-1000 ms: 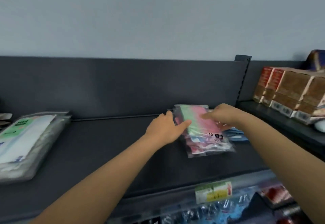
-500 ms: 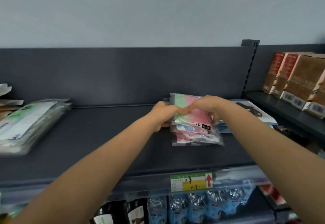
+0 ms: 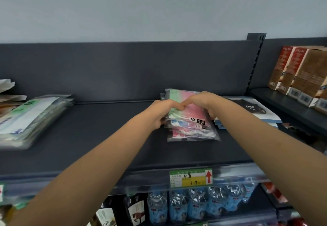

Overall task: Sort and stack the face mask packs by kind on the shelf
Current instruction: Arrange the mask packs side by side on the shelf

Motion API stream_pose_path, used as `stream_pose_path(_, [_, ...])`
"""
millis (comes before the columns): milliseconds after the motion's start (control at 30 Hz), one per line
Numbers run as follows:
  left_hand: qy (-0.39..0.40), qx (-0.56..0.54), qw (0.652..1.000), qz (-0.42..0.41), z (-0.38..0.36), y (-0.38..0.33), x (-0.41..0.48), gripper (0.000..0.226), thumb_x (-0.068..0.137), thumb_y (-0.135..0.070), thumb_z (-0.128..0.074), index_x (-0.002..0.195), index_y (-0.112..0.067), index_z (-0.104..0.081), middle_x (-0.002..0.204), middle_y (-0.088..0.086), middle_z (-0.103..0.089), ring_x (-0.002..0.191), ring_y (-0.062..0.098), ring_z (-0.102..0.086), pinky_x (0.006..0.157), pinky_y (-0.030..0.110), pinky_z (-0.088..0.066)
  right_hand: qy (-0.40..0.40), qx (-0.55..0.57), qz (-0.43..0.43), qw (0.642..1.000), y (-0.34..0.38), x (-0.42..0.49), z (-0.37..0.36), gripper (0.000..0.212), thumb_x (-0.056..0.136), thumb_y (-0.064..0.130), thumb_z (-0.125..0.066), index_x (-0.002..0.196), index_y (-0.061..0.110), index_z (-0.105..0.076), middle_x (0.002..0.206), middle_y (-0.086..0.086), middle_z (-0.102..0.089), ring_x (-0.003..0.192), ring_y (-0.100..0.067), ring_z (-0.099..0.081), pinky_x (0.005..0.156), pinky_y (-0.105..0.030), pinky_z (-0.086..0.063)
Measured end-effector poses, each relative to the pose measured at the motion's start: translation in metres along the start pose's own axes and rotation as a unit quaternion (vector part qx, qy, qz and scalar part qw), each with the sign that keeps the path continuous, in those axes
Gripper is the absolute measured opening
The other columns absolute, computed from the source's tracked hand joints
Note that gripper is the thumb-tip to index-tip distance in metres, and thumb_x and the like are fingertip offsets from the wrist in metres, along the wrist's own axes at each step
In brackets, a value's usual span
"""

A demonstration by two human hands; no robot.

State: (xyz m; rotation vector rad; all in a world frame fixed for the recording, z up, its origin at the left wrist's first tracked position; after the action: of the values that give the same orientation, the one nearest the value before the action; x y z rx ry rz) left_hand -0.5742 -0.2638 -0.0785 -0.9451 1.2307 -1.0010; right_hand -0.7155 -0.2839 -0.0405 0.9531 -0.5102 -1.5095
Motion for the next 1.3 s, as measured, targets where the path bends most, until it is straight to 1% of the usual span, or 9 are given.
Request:
stream_pose_path(100, [-0.003,0.01,1.0,-0.006,0.007,0.002,0.003,0.056,0.066,-0.018,-0.078,0.119,-0.007,-0.062,0.103,0.006,-0.069,0.082,0.02,-0.065,0.071,0.03,-0.049,-0.011,0.024,0.006,1.0,0.001,0.0,-0.004,0.07,0.083,0.027,-0.073,0.14,0.005,-0.039,0.145,-0.016,-0.042,0.127,-0.037,-0.046,0.08,-0.038,-0.038])
stream_pose_path(367, [-0.03,0.06,0.998,-0.002,0.061,0.005,-0.008,0.076,0.061,-0.025,-0.073,0.133,-0.014,-0.051,0.137,0.007,-0.049,0.122,0.027,-0.048,0.108,0.045,-0.037,0.03,0.09,0.027,0.995,0.028,-0.005,-0.051,0.075,0.076,0.025,-0.078,0.14,0.012,-0.04,0.134,-0.013,-0.052,0.117,-0.033,-0.054,0.096,-0.048,-0.048])
stream_pose_path(500, [-0.066,0.067,0.996,0.007,0.109,0.01,-0.022,0.075,0.053,-0.026,-0.072,0.125,-0.013,-0.054,0.126,0.011,-0.055,0.102,0.026,-0.057,0.089,0.038,-0.049,0.066,0.093,0.05,0.992,0.053,-0.008,-0.088,0.057,0.081,0.023,-0.073,0.131,0.011,-0.049,0.112,-0.009,-0.057,0.09,-0.025,-0.057,0.07,-0.036,-0.051])
stream_pose_path(600, [-0.078,0.067,0.995,0.021,0.149,0.015,-0.035,0.071,0.057,-0.026,-0.073,0.124,-0.011,-0.055,0.112,0.008,-0.057,0.09,0.024,-0.058,0.075,0.032,-0.048,0.087,0.1,0.053,0.99,0.071,-0.008,-0.119,0.057,0.081,0.02,-0.073,0.132,0.012,-0.049,0.126,-0.009,-0.055,0.108,-0.029,-0.057,0.085,-0.042,-0.053])
stream_pose_path(700, [-0.085,0.078,0.993,0.028,0.185,0.017,-0.043,0.059,0.064,-0.022,-0.071,0.121,-0.011,-0.057,0.11,0.008,-0.057,0.097,0.026,-0.059,0.081,0.035,-0.048,0.112,0.099,0.058,0.987,0.089,-0.01,-0.149,0.061,0.077,0.017,-0.076,0.131,0.013,-0.049,0.124,-0.009,-0.058,0.11,-0.029,-0.058,0.092,-0.045,-0.052])
stream_pose_path(867, [-0.094,0.111,0.989,0.038,0.221,0.021,-0.05,0.067,0.058,-0.03,-0.076,0.122,-0.016,-0.058,0.126,0.007,-0.054,0.116,0.026,-0.054,0.099,0.041,-0.045,0.124,0.109,0.071,0.984,0.11,-0.01,-0.184,0.062,0.076,0.011,-0.077,0.131,0.013,-0.047,0.117,-0.008,-0.061,0.102,-0.025,-0.06,0.069,-0.034,-0.052])
stream_pose_path(1000, [-0.081,0.1,0.991,0.034,0.237,0.022,-0.052,0.081,0.045,-0.034,-0.08,0.121,-0.014,-0.06,0.126,0.01,-0.061,0.111,0.026,-0.06,0.096,0.04,-0.049,0.112,0.093,0.072,0.987,0.121,-0.006,-0.202,0.074,0.069,0.017,-0.081,0.134,0.014,-0.046,0.128,-0.009,-0.057,0.115,-0.029,-0.055,0.085,-0.039,-0.05])
stream_pose_path(1200, [-0.079,0.075,0.994,0.009,0.234,0.022,-0.055,0.07,0.054,-0.026,-0.077,0.121,-0.011,-0.062,0.122,0.005,-0.06,0.108,0.021,-0.057,0.086,0.034,-0.048,0.091,0.057,0.063,0.992,0.129,-0.005,-0.21,0.07,0.075,0.022,-0.078,0.135,0.01,-0.045,0.132,-0.011,-0.052,0.118,-0.031,-0.052,0.079,-0.036,-0.043])
stream_pose_path(1300, [-0.054,0.066,0.996,0.01,0.222,0.019,-0.054,0.064,0.058,-0.022,-0.076,0.119,-0.01,-0.061,0.121,0.007,-0.061,0.11,0.025,-0.058,0.095,0.04,-0.047,0.075,0.053,0.058,0.994,0.121,-0.005,-0.197,0.067,0.077,0.021,-0.076,0.135,0.009,-0.045,0.133,-0.012,-0.051,0.113,-0.03,-0.05,0.076,-0.036,-0.04])
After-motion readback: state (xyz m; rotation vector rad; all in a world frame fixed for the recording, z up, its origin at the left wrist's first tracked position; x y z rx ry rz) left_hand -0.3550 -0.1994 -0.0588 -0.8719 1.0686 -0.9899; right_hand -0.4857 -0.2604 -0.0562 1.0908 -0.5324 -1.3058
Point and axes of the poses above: each hand's wrist, its own x-axis towards the middle knuckle, its own z-axis out of the back of the hand, y = z × x, the point moved 3 cm from there along x, towards the middle knuckle
